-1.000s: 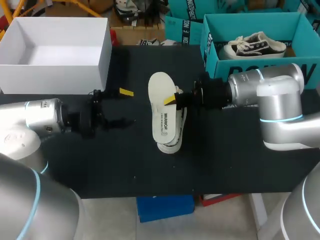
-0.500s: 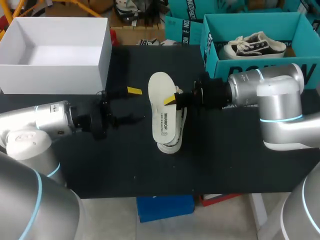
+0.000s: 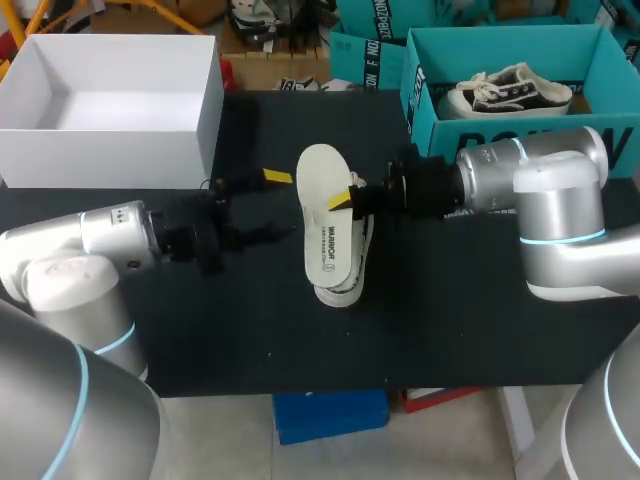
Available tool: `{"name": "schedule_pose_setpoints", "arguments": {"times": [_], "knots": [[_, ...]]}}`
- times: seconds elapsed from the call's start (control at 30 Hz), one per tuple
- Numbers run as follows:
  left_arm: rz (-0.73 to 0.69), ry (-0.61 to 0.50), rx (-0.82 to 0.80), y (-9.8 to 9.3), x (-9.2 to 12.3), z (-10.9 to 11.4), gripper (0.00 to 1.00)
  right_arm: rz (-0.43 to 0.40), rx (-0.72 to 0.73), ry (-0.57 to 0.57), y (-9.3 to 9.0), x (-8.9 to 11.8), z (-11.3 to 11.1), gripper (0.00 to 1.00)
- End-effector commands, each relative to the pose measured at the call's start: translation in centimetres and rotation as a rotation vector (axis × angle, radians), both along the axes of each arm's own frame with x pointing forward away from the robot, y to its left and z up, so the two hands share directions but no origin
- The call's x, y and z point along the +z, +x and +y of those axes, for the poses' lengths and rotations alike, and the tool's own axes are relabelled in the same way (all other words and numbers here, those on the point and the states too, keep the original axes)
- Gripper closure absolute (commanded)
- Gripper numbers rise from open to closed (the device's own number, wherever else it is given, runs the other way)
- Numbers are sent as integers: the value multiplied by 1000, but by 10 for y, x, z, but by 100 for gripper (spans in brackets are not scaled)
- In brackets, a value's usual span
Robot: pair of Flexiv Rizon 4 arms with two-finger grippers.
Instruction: Take the shoe out of the shoebox, open the shoe tongue, remove and reinsert the insole, then place the shoe into the shoebox
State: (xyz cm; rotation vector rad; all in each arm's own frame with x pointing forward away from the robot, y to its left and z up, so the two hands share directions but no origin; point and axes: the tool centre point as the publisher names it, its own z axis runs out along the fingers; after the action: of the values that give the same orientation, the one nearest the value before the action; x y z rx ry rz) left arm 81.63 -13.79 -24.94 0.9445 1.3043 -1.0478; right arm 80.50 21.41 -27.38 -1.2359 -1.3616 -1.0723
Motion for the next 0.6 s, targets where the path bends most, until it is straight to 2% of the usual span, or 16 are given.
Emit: {"name": "schedule_pose_setpoints", "arguments": {"times": [0.03, 0.6], "knots": [[-1, -5, 31, 2, -2, -10, 2, 1, 1, -2, 1, -1, 1, 100], [16, 11, 104, 17, -7, -23, 16, 1, 1, -2, 1, -1, 1, 100]]}}
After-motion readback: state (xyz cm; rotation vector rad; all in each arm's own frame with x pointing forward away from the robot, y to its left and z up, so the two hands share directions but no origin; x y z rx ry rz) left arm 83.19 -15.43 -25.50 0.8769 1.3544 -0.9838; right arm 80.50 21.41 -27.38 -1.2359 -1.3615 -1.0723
